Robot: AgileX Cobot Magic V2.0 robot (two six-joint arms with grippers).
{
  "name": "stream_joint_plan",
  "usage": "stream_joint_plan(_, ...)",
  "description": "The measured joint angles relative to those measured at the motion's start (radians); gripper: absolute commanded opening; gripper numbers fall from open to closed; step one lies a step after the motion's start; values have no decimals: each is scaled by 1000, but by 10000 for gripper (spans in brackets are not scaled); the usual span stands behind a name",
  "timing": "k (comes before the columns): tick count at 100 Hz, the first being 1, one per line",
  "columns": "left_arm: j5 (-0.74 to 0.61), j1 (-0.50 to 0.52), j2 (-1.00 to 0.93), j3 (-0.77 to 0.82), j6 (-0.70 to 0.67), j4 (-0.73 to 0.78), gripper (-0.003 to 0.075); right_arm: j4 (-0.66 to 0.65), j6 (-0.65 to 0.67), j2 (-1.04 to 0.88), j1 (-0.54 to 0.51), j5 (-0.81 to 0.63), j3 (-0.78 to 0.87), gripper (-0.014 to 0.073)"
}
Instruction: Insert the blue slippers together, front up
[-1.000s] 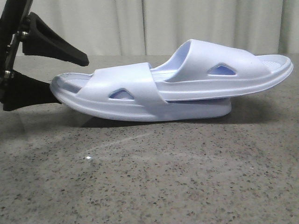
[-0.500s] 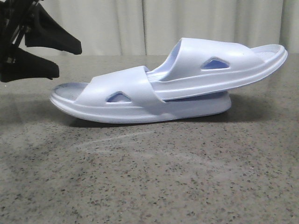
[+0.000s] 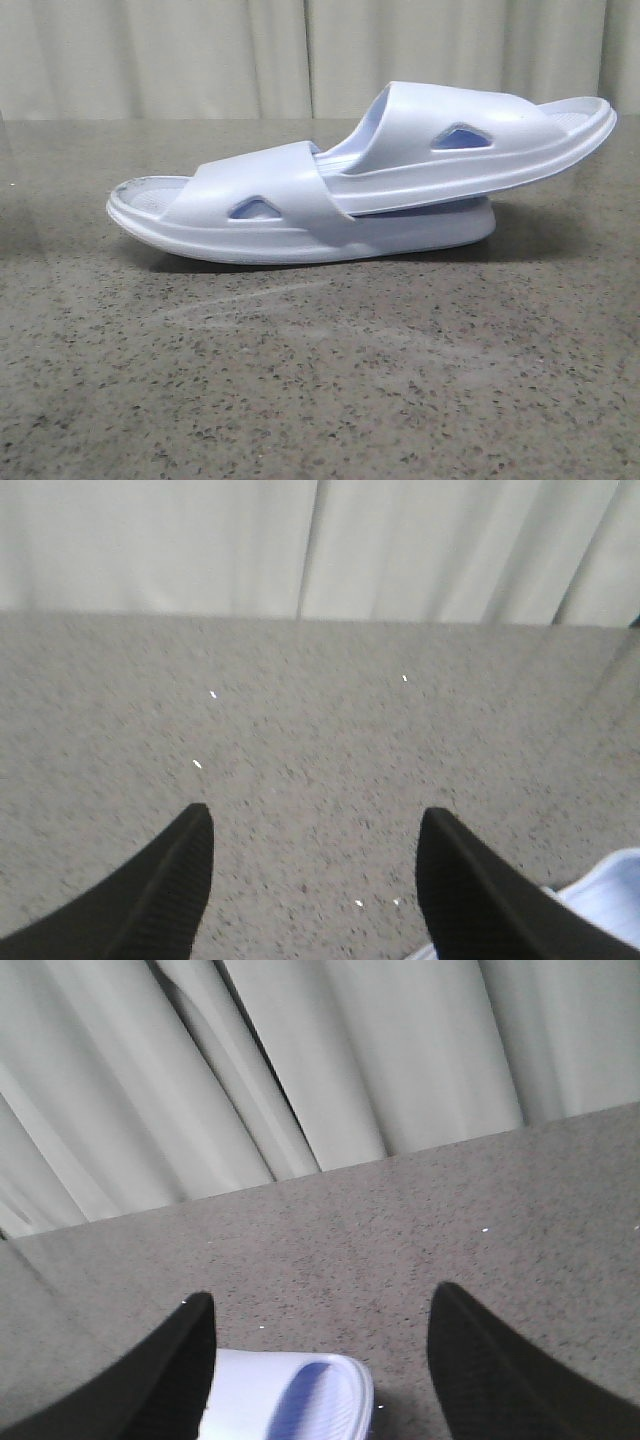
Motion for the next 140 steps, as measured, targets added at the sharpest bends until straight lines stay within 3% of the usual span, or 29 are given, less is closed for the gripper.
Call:
stream_joint_plan(23, -57, 0, -219, 19, 6, 94, 394, -255, 0, 0, 0, 31, 0, 394)
stream_joint_plan(48, -102, 0, -423, 184, 6, 100, 394, -411, 0, 0, 0, 86, 0, 394)
stream_joint_plan(80, -151, 0, -626, 370, 6, 97, 394, -463, -2, -119, 0, 84, 48, 394)
stream_joint_plan(126, -196, 0, -689, 429, 6, 92, 394, -466, -2, -357, 0, 97, 201, 389)
stream_joint_plan(140, -196, 0, -689, 429, 6, 91, 385, -466, -2, -357, 0, 95, 203, 293)
